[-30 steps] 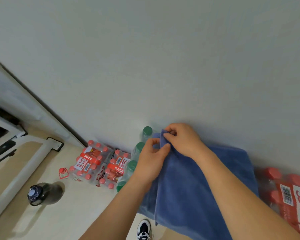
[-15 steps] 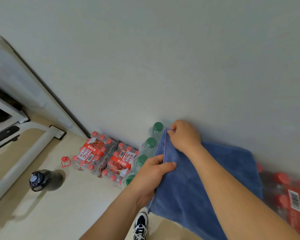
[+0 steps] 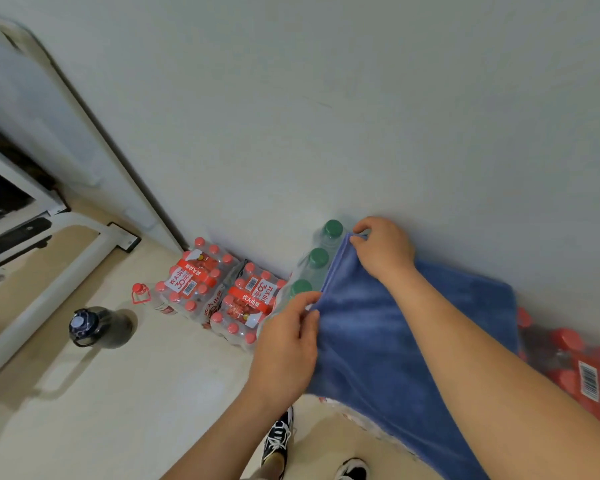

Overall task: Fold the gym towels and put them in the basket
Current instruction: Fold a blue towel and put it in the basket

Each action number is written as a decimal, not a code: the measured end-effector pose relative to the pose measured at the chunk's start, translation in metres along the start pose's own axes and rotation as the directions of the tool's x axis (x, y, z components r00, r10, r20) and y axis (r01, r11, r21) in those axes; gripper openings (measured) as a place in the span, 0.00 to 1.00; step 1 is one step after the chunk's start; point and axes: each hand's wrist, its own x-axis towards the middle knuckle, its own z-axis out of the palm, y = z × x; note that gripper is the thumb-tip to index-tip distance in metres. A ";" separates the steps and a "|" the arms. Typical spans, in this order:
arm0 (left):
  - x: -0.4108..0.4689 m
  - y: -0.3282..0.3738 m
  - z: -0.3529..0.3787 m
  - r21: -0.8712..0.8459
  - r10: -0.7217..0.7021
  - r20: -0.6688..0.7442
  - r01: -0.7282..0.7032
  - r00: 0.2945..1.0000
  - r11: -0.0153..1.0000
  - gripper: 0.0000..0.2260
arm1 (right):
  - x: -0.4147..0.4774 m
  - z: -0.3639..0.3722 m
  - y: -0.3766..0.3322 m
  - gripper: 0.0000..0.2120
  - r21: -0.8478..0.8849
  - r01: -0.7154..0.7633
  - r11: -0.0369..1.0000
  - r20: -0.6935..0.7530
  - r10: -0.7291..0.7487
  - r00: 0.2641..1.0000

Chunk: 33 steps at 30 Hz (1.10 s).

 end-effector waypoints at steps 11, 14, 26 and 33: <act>-0.022 -0.036 -0.001 0.315 -0.014 0.031 0.003 0.999 0.949 0.13 | -0.005 0.010 0.004 0.06 -0.041 0.091 0.995 -0.126 -0.095 0.987; -0.025 -0.039 0.000 0.339 -0.029 0.025 0.019 0.999 0.941 0.11 | -0.008 0.007 0.003 0.06 -0.057 0.171 0.984 -0.136 -0.178 0.975; 0.003 -0.031 -0.014 0.012 -0.141 0.198 0.142 0.970 0.990 0.09 | -0.036 -0.111 -0.007 0.09 0.597 0.212 0.774 0.007 -0.270 0.963; 0.004 -0.007 -0.011 0.039 -0.074 0.340 0.064 0.938 0.997 0.13 | -0.052 -0.159 0.004 0.12 0.524 0.299 0.798 -0.037 -0.329 0.944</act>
